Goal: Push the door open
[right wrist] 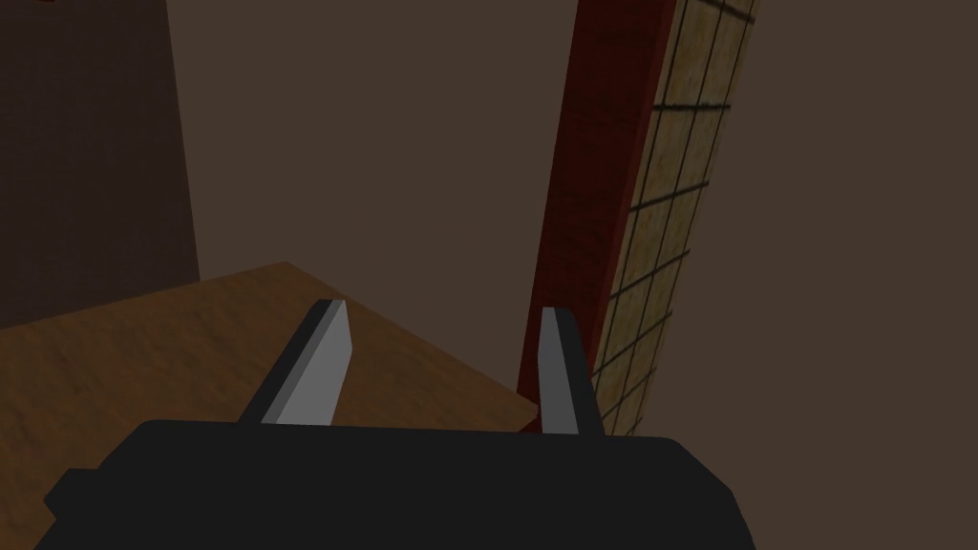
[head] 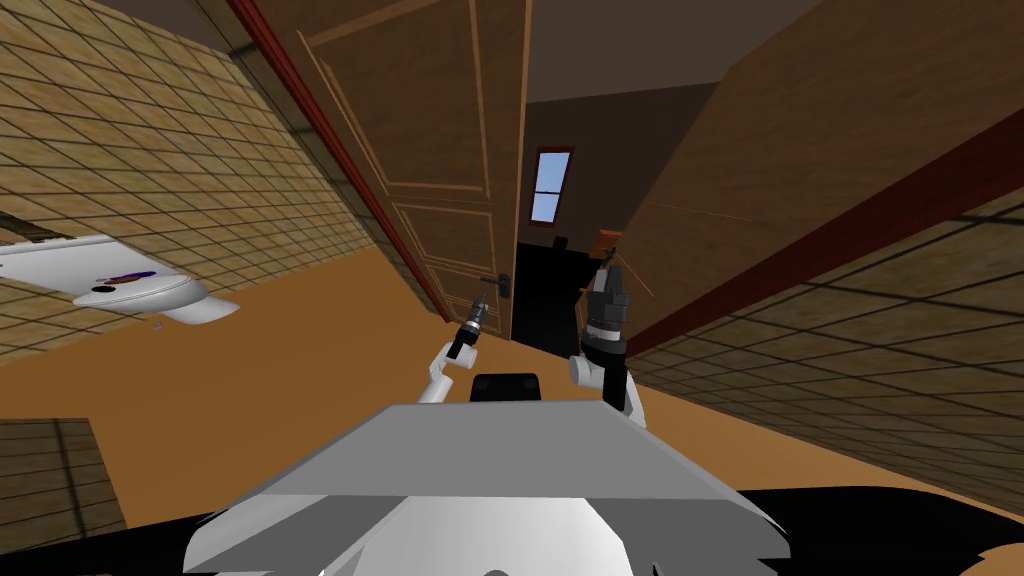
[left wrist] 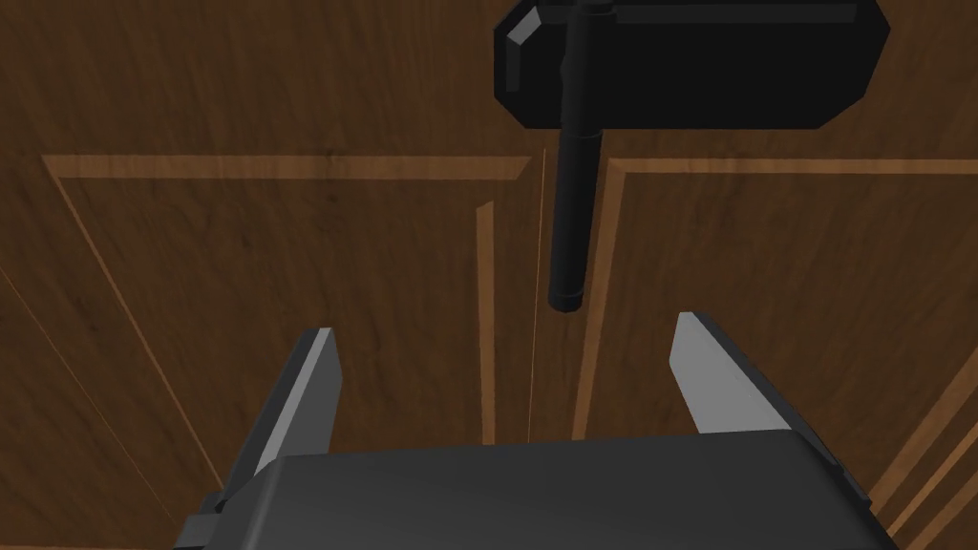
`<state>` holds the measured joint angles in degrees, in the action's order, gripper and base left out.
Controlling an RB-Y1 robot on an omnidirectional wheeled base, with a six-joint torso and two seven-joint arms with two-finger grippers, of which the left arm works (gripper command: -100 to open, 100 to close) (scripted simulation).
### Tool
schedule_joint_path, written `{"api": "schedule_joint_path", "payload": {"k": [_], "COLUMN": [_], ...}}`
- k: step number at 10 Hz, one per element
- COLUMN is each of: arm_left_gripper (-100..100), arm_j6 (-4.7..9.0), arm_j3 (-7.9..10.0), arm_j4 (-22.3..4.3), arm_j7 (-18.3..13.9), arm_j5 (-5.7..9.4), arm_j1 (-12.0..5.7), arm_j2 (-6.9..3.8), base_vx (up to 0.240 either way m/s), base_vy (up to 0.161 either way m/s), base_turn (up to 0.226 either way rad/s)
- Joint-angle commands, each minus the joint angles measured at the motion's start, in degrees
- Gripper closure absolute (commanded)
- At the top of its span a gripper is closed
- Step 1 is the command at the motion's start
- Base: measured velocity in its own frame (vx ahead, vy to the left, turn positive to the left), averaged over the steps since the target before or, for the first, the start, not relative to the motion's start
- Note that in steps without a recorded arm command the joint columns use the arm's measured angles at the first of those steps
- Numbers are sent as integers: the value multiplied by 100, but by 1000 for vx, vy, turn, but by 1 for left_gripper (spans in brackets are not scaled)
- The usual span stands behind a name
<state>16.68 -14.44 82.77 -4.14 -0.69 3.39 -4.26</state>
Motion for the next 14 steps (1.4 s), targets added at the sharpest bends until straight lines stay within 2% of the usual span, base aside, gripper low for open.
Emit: {"api": "schedule_joint_path", "payload": {"k": [1, 5, 6, 9, 14], "arm_left_gripper": [-100, -100, -100, -100, -100], "arm_j6": [-25, -129, -92, -34, 56], "arm_j3": [-52, -178, -157, -100, -4], "arm_j4": [-179, -597, -537, -681, -885], "arm_j7": [-10, -42, -34, -21, 2], "arm_j5": [-8, -23, -21, -16, -8], "arm_j1": [-79, -292, -250, -318, -416], "arm_j2": [8, 31, 27, 11, 82], "base_vx": [64, 73, 38, 158, 198], "base_vy": [104, 94, 59, -27, -56], "base_turn": [-51, -66, -22, -25, -26]}}
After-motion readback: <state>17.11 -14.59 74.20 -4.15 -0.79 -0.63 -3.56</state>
